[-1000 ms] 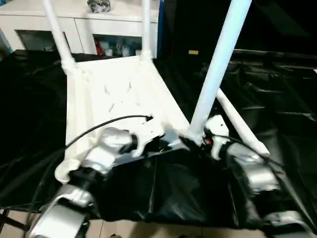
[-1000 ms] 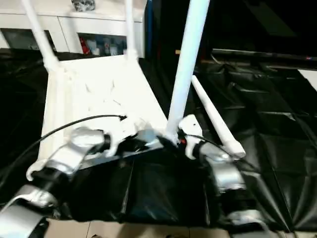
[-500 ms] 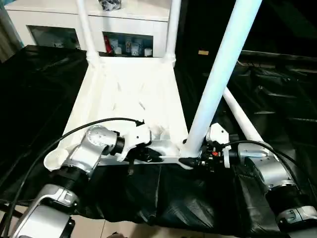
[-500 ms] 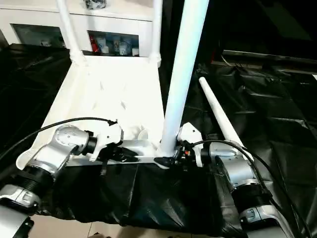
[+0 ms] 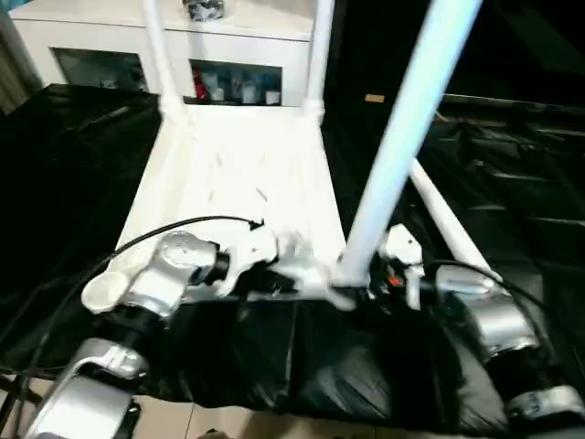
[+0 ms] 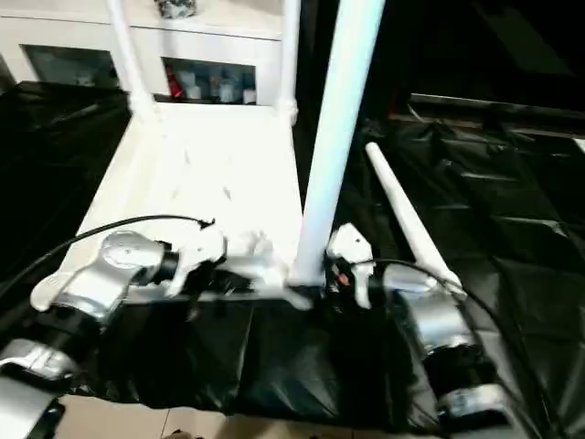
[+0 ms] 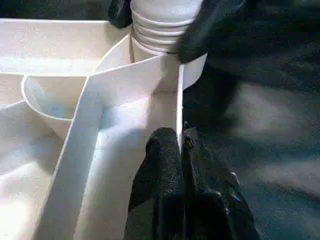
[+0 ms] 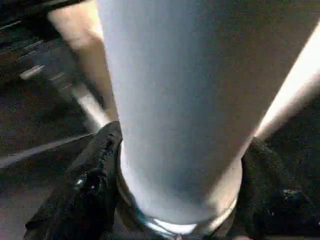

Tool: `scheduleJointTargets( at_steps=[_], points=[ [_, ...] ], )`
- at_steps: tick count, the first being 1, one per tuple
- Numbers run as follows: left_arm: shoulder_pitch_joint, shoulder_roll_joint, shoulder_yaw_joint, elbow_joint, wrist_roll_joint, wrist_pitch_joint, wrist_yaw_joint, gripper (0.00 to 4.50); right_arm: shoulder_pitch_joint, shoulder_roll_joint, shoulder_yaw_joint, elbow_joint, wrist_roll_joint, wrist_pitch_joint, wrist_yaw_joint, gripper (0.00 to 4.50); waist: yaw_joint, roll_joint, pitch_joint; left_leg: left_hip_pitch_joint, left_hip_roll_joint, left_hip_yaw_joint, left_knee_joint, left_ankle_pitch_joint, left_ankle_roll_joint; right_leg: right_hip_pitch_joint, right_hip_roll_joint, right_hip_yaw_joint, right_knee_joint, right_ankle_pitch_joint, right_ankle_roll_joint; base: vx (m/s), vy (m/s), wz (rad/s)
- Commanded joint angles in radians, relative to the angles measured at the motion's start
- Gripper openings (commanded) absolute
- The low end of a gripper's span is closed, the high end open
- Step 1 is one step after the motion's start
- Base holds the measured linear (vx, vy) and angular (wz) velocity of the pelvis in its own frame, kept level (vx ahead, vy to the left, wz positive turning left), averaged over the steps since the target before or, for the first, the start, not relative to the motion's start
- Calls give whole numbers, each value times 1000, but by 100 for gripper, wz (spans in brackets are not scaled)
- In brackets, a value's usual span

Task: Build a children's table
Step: Rotate leg to tighten

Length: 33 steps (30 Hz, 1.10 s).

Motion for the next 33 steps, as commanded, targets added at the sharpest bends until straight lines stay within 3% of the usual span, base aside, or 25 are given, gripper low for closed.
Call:
scheduleJointTargets(
  at_steps=[1, 3, 4, 6, 8, 9, 12, 18, 22, 26, 27, 29, 33],
  points=[
    [-10, -113, -29, 6, 13, 57, 119, 0, -1, 99, -4, 32, -39, 54, -224, 273, -12, -1, -45, 5, 22, -25, -74, -358, -7, 31, -52, 31, -98, -562, -113, 0, 0, 0],
    [-11, -141, -28, 8, 15, 75, 153, 0, -3, 130, -4, 36, -47, 56, -270, 272, -17, -2, -47, 11, 20, -28, -72, -373, -9, 28, -54, 27, -104, -584, -102, 0, 0, 0],
    [-12, -182, -26, 8, 18, 99, 204, 0, -1, 178, -2, 30, -56, 66, -330, 272, -22, -3, -45, 8, 18, -29, -72, -383, -3, 28, -52, 25, -109, -602, -92, 0, 0, 0],
    [-11, -223, -25, 3, 20, 126, 250, 0, -1, 221, 5, 24, -76, 76, -406, 272, -24, -4, -43, 14, 14, -28, -68, -406, 7, 18, -51, 23, -118, -637, -79, 0, 0, 0],
    [-11, -235, -30, 3, 29, 124, 267, 0, -2, 238, 12, 23, -86, 75, -432, 272, -24, -2, -44, 17, 12, -29, -67, -414, 13, 16, -51, 21, -125, -660, -66, 0, 0, 0],
    [-9, -245, -33, -1, 34, 126, 275, 0, -2, 246, 26, 17, -105, 57, -446, 272, -27, 5, -43, 14, 14, -32, -72, -429, 10, 17, -48, 19, -126, -644, -60, 0, 0, 0],
    [-1, -234, -40, -10, 48, 114, 263, 0, -10, 241, 11, 9, -91, 38, -438, 342, -28, 3, -46, 11, 15, -34, -75, -434, 17, 21, -49, 18, -123, -620, -59, 0, 0, 0],
    [14, -137, -35, -16, 34, 50, 166, 0, -26, 128, 7, 11, -59, -10, -264, 393, -20, 2, -52, 6, 20, -25, -78, -390, 41, 28, -49, 32, -105, -446, -130, 0, 0, 0],
    [36, -80, -29, -44, -2, 8, 41, 0, -24, 62, 6, -8, 1, 31, -97, 393, -15, -1, -57, -1, 22, -19, -73, -310, 69, 39, -51, 38, -88, -336, -179, 0, 0, 0],
    [49, -36, -20, -69, -41, 7, -57, 0, -14, -25, 46, -32, 22, 1, 103, 393, -9, 0, -59, 0, 23, -11, -64, -269, 83, 37, -49, 42, -75, -277, -218, 0, 0, 0],
    [49, -28, -20, -69, -44, 3, -68, 0, -12, -36, 52, -38, 25, 1, 135, 393, -11, -7, -59, -4, 24, -10, -63, -252, 87, 40, -49, 43, -72, -259, -221, 0, 0, 0],
    [49, -2, -27, -69, -44, -13, -97, 0, -18, -68, 70, -33, 32, 1, 221, 393, -3, -1, -61, -3, 27, -9, -61, -203, 100, 43, -46, 42, -61, -182, -246, 0, 0, 0],
    [42, 33, -31, -59, -46, -33, -148, 0, -35, -107, 89, -1, 24, -17, 294, 393, 6, 5, -60, 0, 31, -6, -61, -199, 96, 44, -45, 39, -57, -166, -259, 0, 0, 0]
  ],
)
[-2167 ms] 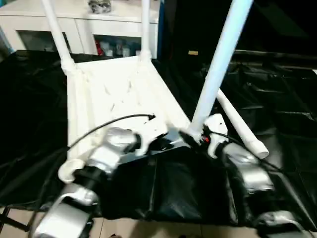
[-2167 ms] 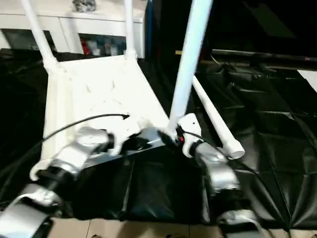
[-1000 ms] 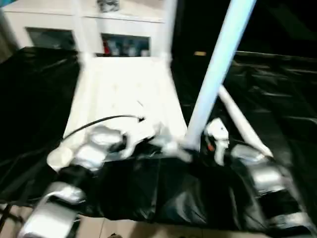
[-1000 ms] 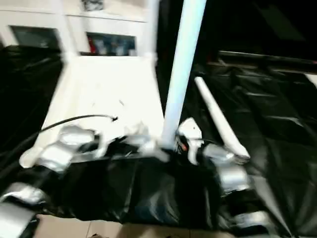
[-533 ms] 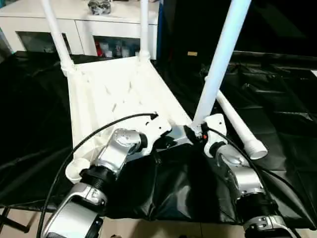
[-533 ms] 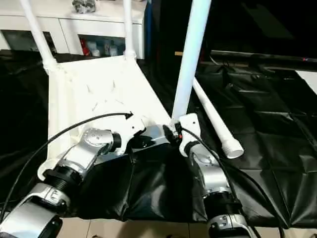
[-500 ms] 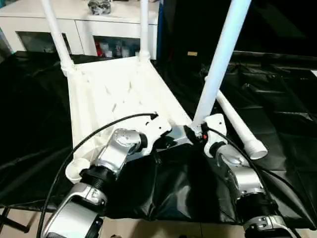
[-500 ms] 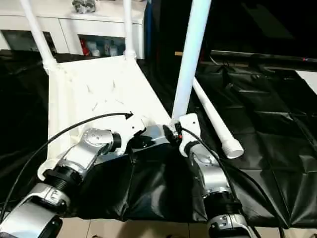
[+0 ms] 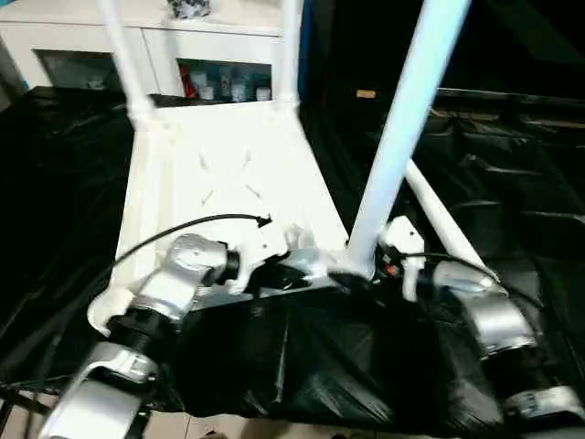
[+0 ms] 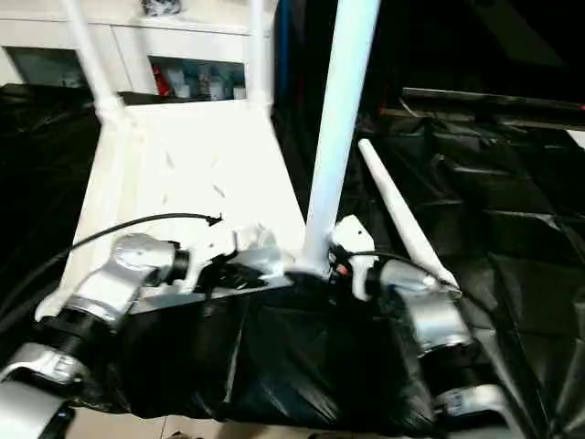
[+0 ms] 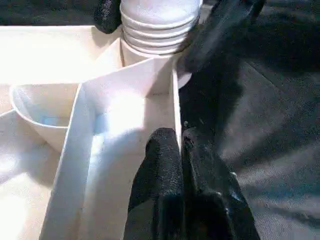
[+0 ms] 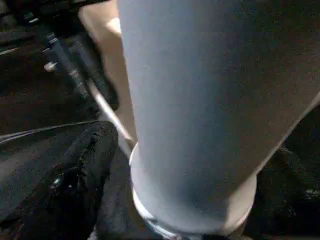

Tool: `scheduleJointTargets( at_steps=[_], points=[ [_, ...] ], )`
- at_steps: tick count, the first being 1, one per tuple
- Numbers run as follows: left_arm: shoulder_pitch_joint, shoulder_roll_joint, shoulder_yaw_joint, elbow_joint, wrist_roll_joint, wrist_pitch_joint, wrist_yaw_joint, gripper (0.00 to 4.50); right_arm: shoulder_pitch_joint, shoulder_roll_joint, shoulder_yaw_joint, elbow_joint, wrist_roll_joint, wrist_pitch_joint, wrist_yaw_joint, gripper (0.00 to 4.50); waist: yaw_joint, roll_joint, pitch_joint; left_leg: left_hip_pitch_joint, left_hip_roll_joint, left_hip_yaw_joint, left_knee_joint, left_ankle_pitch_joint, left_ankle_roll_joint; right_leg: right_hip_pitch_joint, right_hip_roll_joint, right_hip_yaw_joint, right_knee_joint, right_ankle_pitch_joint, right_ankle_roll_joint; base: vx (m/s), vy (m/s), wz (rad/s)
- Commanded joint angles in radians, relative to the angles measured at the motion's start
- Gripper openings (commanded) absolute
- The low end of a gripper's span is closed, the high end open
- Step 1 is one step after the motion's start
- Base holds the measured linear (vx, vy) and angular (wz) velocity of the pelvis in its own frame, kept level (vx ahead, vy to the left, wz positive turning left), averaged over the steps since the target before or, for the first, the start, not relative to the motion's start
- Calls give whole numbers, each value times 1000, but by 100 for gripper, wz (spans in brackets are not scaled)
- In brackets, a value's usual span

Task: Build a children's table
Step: Rotate leg to tighten

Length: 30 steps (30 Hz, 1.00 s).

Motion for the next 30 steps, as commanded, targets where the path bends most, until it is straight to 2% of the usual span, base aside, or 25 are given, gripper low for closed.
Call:
scheduleJointTargets(
  at_steps=[1, 3, 4, 6, 8, 10, 14, 17, 19, 20, 21, 22, 23, 24, 25, 29, 30],
  points=[
    [4, 5, -38, 1, -2, -23, -59, 0, -8, -9, 36, 22, -2, -13, 60, 367, 2, -2, -56, 3, 30, -6, -53, -205, 91, 49, -47, 39, -53, -184, -254, 0, 0, 0],
    [0, 24, -42, 6, -1, -33, -86, 0, -19, -16, 33, 46, 11, -22, 90, 360, 6, -1, -52, 9, 32, -6, -56, -250, 69, 44, -48, 41, -60, -250, -242, 0, 0, 0],
    [0, 28, -43, 6, 0, -36, -91, 0, -20, -18, 33, 49, 11, -24, 96, 355, 7, -6, -52, 10, 32, -4, -56, -254, 65, 43, -48, 41, -61, -258, -238, 0, 0, 0],
    [-4, 40, -45, 12, 1, -45, -104, 0, -30, -21, 33, 67, 11, -33, 113, 326, 10, -3, -53, 13, 33, -4, -56, -258, 59, 41, -48, 43, -61, -265, -238, 0, 0, 0],
    [-8, 45, -44, 19, 1, -51, -107, 0, -36, -21, 32, 80, 14, -38, 125, 315, 8, -4, -53, 7, 32, -7, -58, -252, 53, 45, -48, 41, -58, -263, -235, 0, 0, 0],
    [-9, 48, -44, 22, 1, -55, -110, 0, -40, -18, 32, 90, 17, -42, 130, 299, 10, -5, -54, 9, 32, -6, -56, -247, 53, 44, -49, 42, -57, -253, -235, 0, 0, 0],
    [-6, 44, -44, 22, -5, -52, -112, 0, -31, 4, 37, 104, 18, -47, 122, 275, 9, -5, -56, 3, 30, -6, -55, -219, 61, 49, -49, 41, -53, -223, -241, 0, 0, 0],
    [-3, 26, -42, 18, -4, -37, -84, 0, -20, 16, 40, 100, 6, -37, 85, 269, 8, -5, -54, 5, 31, -6, -57, -233, 55, 47, -50, 41, -57, -252, -235, 0, 0, 0],
    [-4, -13, -36, 23, 8, -7, -6, 0, -16, 55, 19, 108, -27, -32, -69, 269, 8, -6, -54, 5, 31, -7, -57, -240, 50, 46, -51, 42, -59, -270, -229, 0, 0, 0],
    [-6, -42, -31, 26, 13, 15, 48, 0, -16, 86, 0, 118, -48, -30, -185, 269, 0, -8, -49, 9, 29, -10, -62, -278, 26, 41, -52, 42, -67, -341, -210, 0, 0, 0],
    [-5, -68, -30, 24, 14, 34, 82, 0, -17, 119, -22, 128, -52, -22, -275, 269, -2, -9, -49, 10, 27, -12, -63, -291, 16, 41, -54, 41, -71, -378, -197, 0, 0, 0],
    [-5, -72, -30, 24, 14, 37, 88, 0, -17, 124, -26, 129, -52, -20, -289, 268, -8, -10, -48, 8, 26, -17, -66, -313, 3, 41, -55, 40, -77, -441, -172, 0, 0, 0],
    [-5, -79, -31, 24, 17, 39, 100, 0, -16, 135, -34, 130, -48, -12, -310, 268, -11, -10, -49, 9, 25, -19, -67, -323, -1, 42, -55, 38, -80, -465, -160, 0, 0, 0],
    [-8, -124, -31, 28, 27, 59, 168, 0, -10, 185, -58, 129, -46, 11, -411, 268, -22, -12, -46, 8, 25, -22, -68, -348, 0, 37, -53, 37, -88, -504, -136, 0, 0, 0],
    [-9, -144, -29, 32, 32, 70, 201, 0, -6, 206, -64, 125, -50, 19, -454, 268, -22, -10, -46, 14, 24, -21, -67, -361, 0, 31, -53, 37, -91, -520, -130, 0, 0, 0],
    [-9, -236, -38, 34, 57, 123, 322, 0, 15, 303, -72, 112, -83, 32, -641, 268, -25, -12, -46, 15, 19, -21, -64, -373, 9, 27, -52, 34, -102, -571, -103, 0, 0, 0],
    [-10, -255, -47, 35, 70, 128, 346, 0, 16, 326, -69, 114, -98, 20, -687, 268, -27, -8, -47, 15, 18, -22, -65, -379, 7, 23, -51, 34, -106, -581, -93, 0, 0, 0]
  ],
)
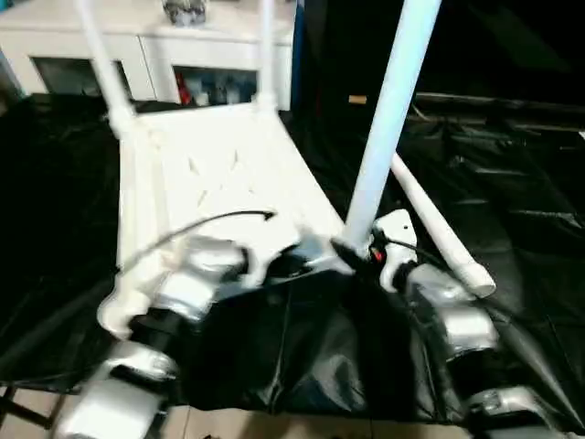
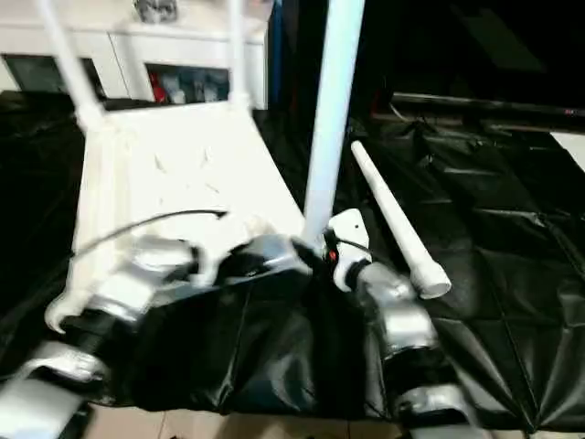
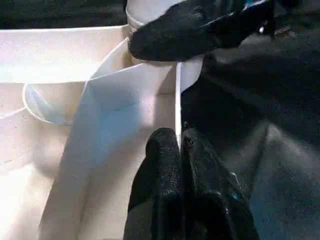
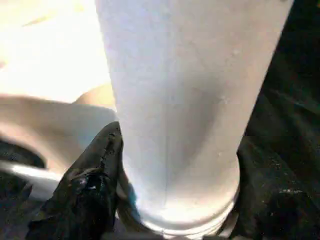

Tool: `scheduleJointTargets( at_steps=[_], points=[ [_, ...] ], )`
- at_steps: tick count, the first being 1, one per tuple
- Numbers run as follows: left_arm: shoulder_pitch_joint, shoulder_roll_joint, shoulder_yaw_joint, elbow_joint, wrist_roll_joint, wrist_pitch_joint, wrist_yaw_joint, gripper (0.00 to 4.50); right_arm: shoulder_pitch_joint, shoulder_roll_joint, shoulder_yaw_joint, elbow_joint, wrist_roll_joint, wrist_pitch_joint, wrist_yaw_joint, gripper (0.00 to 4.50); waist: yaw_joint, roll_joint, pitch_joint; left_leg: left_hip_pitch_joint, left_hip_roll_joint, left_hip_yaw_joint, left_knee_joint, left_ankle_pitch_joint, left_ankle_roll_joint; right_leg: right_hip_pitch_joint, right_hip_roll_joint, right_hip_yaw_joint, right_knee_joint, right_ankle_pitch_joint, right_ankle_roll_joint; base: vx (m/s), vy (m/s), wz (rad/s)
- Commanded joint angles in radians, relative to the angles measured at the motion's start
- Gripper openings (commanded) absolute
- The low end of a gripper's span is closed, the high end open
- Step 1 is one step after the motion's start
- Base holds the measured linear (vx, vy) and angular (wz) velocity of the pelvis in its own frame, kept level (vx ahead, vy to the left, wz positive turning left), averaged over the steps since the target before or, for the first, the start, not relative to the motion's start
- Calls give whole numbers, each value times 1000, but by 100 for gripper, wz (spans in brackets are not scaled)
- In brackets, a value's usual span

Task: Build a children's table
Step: Rotate leg to tighten

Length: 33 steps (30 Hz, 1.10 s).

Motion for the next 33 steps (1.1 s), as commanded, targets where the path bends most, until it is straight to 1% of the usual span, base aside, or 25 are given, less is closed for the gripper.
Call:
scheduleJointTargets(
  at_steps=[1, 2, 3, 4, 5, 6, 8, 9, 12, 13, 14, 15, 16, 17, 18, 20, 22, 24, 25, 26, 27, 28, 31, 32, 33],
  points=[
    [8, -118, -82, 4, 4, 7, 43, 0, 15, 87, 83, 25, -66, -1, -93, 268, -4, -5, -40, 12, 20, -23, -68, -384, 8, 18, -48, 29, -105, -587, -94, 0, 0, 0],
    [8, -118, -82, 4, 4, 7, 43, 0, 15, 87, 83, 25, -66, -1, -93, 303, -5, -5, -40, 12, 20, -23, -68, -391, 8, 17, -48, 28, -107, -596, -84, 0, 0, 0],
    [8, -123, -86, 4, 10, 6, 47, 0, 15, 87, 95, 20, -80, -20, -96, 303, -4, -1, -41, 12, 19, -24, -68, -397, 9, 17, -48, 27, -107, -598, -81, 0, 0, 0],
    [8, -126, -88, 4, 12, 5, 48, 0, 14, 93, 90, 14, -74, -30, -98, 324, -4, -3, -41, 10, 18, -24, -68, -406, 14, 16, -46, 27, -109, -600, -74, 0, 0, 0],
    [8, -126, -89, 3, 12, 4, 44, 0, 12, 89, 85, 7, -71, -33, -99, 341, -4, -2, -41, 11, 17, -23, -68, -411, 17, 14, -45, 27, -111, -597, -73, 0, 0, 0],
    [9, -125, -88, 0, 13, 5, 43, 0, 11, 85, 80, 1, -73, -31, -104, 344, -4, 2, -41, 10, 18, -25, -70, -412, 17, 16, -46, 27, -109, -590, -75, 0, 0, 0],
    [13, -101, -80, -11, 6, -11, 17, 0, 6, 49, 67, -4, -60, -49, -61, 352, -2, 1, -43, 9, 21, -25, -72, -410, 20, 17, -45, 30, -105, -548, -86, 0, 0, 0],
    [15, -91, -77, -18, 3, -14, 10, 0, 6, 37, 63, -9, -52, -56, -46, 378, -2, 1, -44, 8, 22, -24, -72, -408, 22, 18, -45, 30, -103, -534, -91, 0, 0, 0],
    [24, -45, -61, -36, -13, -54, -48, 0, 14, -29, 74, -40, -34, -63, 56, 385, 3, 0, -48, 1, 24, -20, -71, -362, 38, 26, -44, 36, -91, -430, -126, 0, 0, 0],
    [30, -29, -61, -44, -21, -80, -80, 0, 17, -45, 77, -52, -20, -53, 99, 385, 7, 0, -50, -1, 26, -17, -70, -336, 45, 28, -45, 38, -85, -374, -147, 0, 0, 0],
    [32, -22, -62, -49, -25, -96, -98, 0, 19, -51, 77, -58, -10, -46, 120, 385, 9, -2, -50, -3, 24, -14, -67, -315, 57, 31, -44, 39, -81, -335, -163, 0, 0, 0],
    [43, -2, -60, -68, -46, -100, -148, 0, 27, -68, 78, -79, 23, -30, 197, 385, 10, -2, -50, -2, 25, -13, -66, -307, 62, 32, -45, 40, -79, -320, -171, 0, 0, 0],
    [47, 11, -61, -75, -51, -104, -169, 0, 31, -82, 85, -88, 28, -32, 234, 385, 12, -2, -51, -5, 26, -12, -64, -282, 74, 36, -47, 41, -72, -286, -186, 0, 0, 0],
    [49, 19, -62, -79, -53, -107, -182, 0, 33, -90, 90, -93, 31, -34, 256, 385, 13, -2, -51, -7, 26, -11, -64, -266, 80, 39, -46, 40, -70, -270, -191, 0, 0, 0],
    [52, 34, -63, -86, -58, -112, -205, 0, 37, -105, 99, -103, 36, -37, 295, 385, 12, 0, -54, -10, 27, -12, -62, -233, 88, 43, -46, 40, -63, -231, -204, 0, 0, 0],
    [58, 92, -67, -91, -67, -132, -281, 0, 50, -168, 138, -133, 51, -50, 447, 385, 13, 4, -55, -12, 28, -12, -59, -189, 102, 46, -45, 39, -53, -165, -229, 0, 0, 0],
    [58, 116, -68, -84, -69, -148, -317, 0, 54, -199, 158, -143, 61, -45, 522, 385, 12, 5, -53, -8, 30, -10, -58, -195, 106, 45, -43, 39, -51, -148, -242, 0, 0, 0],
    [56, 133, -69, -76, -66, -161, -339, 0, 56, -222, 174, -153, 69, -36, 578, 385, 15, 7, -52, -4, 34, -8, -59, -204, 103, 43, -41, 38, -51, -144, -257, 0, 0, 0],
    [55, 136, -70, -74, -65, -163, -342, 0, 56, -226, 177, -154, 70, -34, 586, 385, 15, 7, -52, -4, 34, -8, -59, -204, 103, 43, -41, 38, -51, -144, -257, 0, 0, 0],
    [54, 153, -73, -72, -66, -174, -370, 0, 53, -249, 192, -160, 72, -22, 636, 385, 19, 6, -49, -3, 35, -7, -60, -223, 94, 42, -41, 38, -52, -171, -255, 0, 0, 0],
    [54, 153, -73, -72, -66, -174, -370, 0, 53, -249, 192, -160, 72, -22, 636, 369, 21, 6, -48, -2, 36, -7, -61, -230, 89, 42, -42, 38, -53, -182, -252, 0, 0, 0],
    [53, 177, -81, -85, -77, -174, -425, 0, 41, -282, 223, -159, 61, -3, 708, 357, 24, 5, -45, -2, 36, -6, -62, -244, 83, 41, -42, 38, -54, -207, -247, 0, 0, 0],
    [53, 180, -83, -87, -78, -175, -433, 0, 38, -285, 226, -157, 60, -2, 718, 344, 30, 5, -45, 2, 38, -5, -63, -258, 65, 36, -45, 41, -58, -242, -233, 0, 0, 0],
    [52, 185, -88, -87, -84, -182, -449, 0, 35, -291, 226, -156, 66, 1, 735, 331, 32, 4, -45, 3, 37, -5, -63, -257, 60, 36, -46, 41, -57, -239, -234, 0, 0, 0],
    [51, 187, -90, -87, -86, -184, -457, 0, 33, -294, 225, -155, 69, 2, 743, 316, 31, 4, -45, -1, 36, -7, -64, -250, 58, 39, -45, 41, -55, -235, -232, 0, 0, 0]
  ],
)
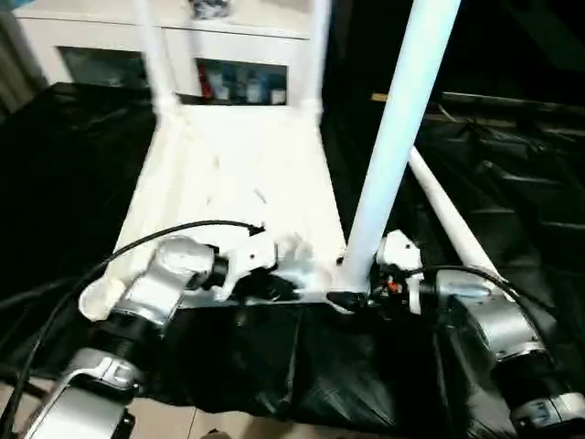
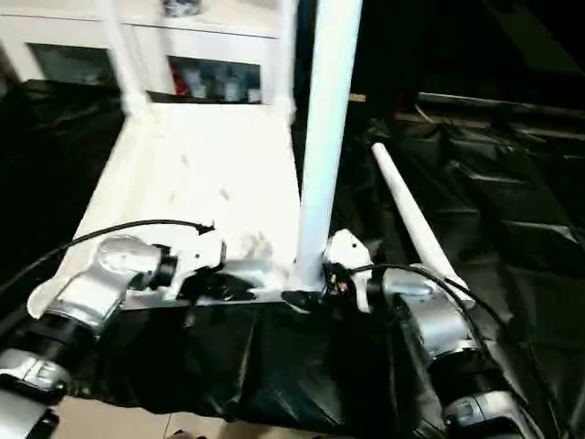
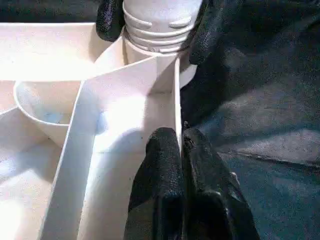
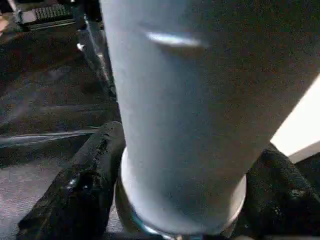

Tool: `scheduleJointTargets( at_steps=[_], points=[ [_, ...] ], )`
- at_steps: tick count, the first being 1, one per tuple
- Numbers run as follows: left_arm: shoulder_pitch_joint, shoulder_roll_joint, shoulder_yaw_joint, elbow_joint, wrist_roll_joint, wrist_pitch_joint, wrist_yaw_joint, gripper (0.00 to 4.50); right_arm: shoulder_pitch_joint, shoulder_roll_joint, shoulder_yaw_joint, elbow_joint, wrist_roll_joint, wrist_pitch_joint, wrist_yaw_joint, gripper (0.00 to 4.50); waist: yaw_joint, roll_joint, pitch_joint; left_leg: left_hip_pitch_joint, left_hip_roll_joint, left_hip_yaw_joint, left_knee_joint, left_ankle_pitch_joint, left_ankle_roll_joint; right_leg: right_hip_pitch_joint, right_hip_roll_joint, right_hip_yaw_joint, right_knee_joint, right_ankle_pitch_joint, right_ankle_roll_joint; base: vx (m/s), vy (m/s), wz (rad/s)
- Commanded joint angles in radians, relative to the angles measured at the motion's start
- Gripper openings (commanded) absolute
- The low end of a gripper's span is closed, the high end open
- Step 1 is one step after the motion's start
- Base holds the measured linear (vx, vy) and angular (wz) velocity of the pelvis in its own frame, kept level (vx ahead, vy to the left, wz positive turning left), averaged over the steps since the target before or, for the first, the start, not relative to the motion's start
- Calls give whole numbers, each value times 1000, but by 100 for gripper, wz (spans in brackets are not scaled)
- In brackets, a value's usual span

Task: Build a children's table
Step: Rotate leg to tighten

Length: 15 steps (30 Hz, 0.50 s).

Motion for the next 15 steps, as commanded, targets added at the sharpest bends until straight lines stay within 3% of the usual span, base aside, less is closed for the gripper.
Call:
scheduleJointTargets(
  at_steps=[1, 5, 9, 12, 14, 15],
  points=[
    [-1, -11, -54, -10, -2, -21, -63, 0, -9, -10, 33, 2, 6, 22, 51, 307, 0, 0, -48, 13, 32, -9, -63, -247, 56, 43, -47, 40, -57, -230, -229, 0, 0, 0],
    [-6, -11, -56, -3, -3, -27, -76, 0, -12, -15, 33, 7, 18, 33, 70, 278, 1, 1, -51, 10, 32, -9, -59, -208, 68, 47, -46, 39, -49, -159, -246, 0, 0, 0],
    [-8, -19, -51, 1, -13, -16, -68, 0, -2, -7, 19, -1, 33, 43, 57, 274, 1, 2, -51, 10, 31, -8, -58, -204, 71, 48, -46, 39, -49, -146, -254, 0, 0, 0],
    [-8, -31, -44, 2, -12, -3, -39, 0, 9, 5, 5, -7, 36, 43, 28, 274, 3, 1, -50, 12, 32, -8, -60, -222, 63, 46, -47, 39, -52, -181, -247, 0, 0, 0],
    [-20, -89, -23, 30, 10, 40, 90, 0, 13, 71, -39, 34, -8, 34, -180, 273, -2, 0, -45, 18, 31, -9, -63, -264, 42, 38, -48, 41, -61, -241, -236, 0, 0, 0],
    [-20, -89, -23, 30, 10, 40, 90, 0, 13, 71, -39, 34, -8, 34, -180, 273, -5, -1, -45, 16, 30, -11, -65, -276, 34, 40, -49, 40, -63, -268, -229, 0, 0, 0]
  ],
)
